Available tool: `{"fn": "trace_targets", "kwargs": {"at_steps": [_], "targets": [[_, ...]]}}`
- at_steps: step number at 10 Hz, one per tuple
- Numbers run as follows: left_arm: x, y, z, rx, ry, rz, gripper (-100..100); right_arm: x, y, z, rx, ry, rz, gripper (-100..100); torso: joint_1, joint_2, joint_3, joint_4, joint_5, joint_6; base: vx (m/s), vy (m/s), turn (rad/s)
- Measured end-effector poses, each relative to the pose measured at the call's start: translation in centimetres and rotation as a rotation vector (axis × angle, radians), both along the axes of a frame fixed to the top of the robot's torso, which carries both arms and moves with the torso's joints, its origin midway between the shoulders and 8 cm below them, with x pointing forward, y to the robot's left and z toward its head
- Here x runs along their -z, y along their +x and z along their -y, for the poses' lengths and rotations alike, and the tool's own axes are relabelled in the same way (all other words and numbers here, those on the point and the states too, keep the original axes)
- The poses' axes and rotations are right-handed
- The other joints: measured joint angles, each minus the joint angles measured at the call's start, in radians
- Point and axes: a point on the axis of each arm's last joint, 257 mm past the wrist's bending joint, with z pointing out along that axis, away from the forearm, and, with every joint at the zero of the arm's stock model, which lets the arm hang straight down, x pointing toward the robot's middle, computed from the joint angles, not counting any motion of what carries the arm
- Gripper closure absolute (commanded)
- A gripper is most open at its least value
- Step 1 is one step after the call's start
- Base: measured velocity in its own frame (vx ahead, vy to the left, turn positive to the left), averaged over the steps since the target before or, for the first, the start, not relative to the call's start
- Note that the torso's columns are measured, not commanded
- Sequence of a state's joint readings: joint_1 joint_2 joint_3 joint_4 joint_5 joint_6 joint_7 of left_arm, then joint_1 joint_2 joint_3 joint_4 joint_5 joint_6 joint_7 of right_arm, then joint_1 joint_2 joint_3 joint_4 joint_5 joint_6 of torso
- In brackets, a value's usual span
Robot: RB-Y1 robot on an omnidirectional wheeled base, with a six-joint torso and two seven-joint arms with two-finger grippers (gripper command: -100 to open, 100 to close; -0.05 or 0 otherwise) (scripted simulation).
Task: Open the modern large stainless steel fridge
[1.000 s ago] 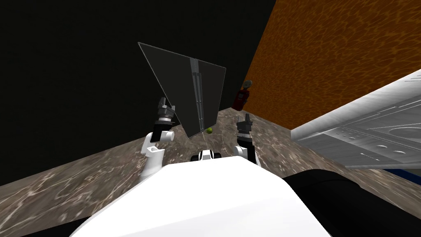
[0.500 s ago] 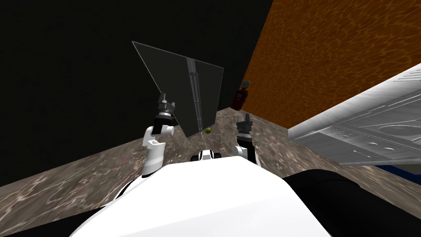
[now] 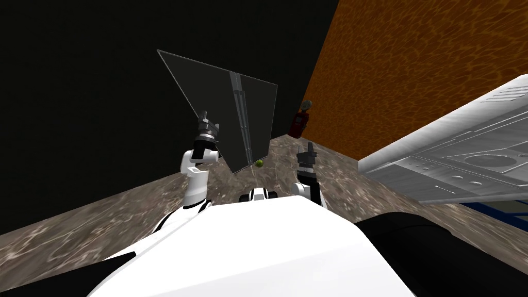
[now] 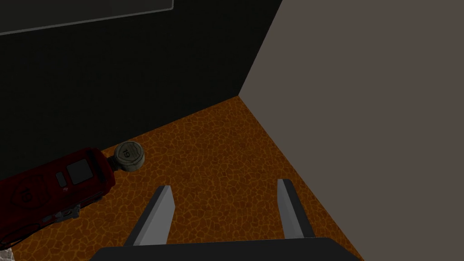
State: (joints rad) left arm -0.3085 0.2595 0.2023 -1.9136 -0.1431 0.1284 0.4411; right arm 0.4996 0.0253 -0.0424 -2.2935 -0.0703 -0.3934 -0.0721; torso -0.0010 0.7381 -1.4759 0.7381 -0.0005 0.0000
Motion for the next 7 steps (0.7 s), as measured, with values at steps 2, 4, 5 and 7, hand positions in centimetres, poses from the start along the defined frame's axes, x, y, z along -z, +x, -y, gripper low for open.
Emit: {"fn": "trace_targets", "kwargs": {"at_steps": [2, 4, 5, 7], "targets": [[-0.9, 1.1, -0.2, -0.008, -0.017, -0.009, -100, 0.0, 0.0, 0.0, 0.000, 0.000, 0.000, 0, 0.002, -0.001, 0.000, 0.000, 0.001, 0.000, 0.000, -0.043, -0.036], [-2.0, 2.2, -1.0, -0.019, -0.042, -0.021, -100, 0.0, 0.0, 0.0, 0.000, 0.000, 0.000, 0, -0.001, -0.001, 0.000, 0.000, 0.000, 0.000, 0.015, -0.067, -0.030], [-2.6, 2.8, -1.1, -0.021, -0.056, -0.023, -100, 0.0, 0.0, 0.0, 0.000, 0.000, 0.000, 0, 0.000, -0.001, -0.001, 0.000, 0.000, 0.000, 0.016, -0.070, -0.038], [-3.7, 4.2, -2.0, -0.035, -0.089, -0.040, -100, 0.0, 0.0, 0.0, 0.000, 0.000, 0.000, 0, 0.001, 0.000, 0.000, 0.000, 0.001, 0.000, 0.006, -0.050, -0.008]]}}
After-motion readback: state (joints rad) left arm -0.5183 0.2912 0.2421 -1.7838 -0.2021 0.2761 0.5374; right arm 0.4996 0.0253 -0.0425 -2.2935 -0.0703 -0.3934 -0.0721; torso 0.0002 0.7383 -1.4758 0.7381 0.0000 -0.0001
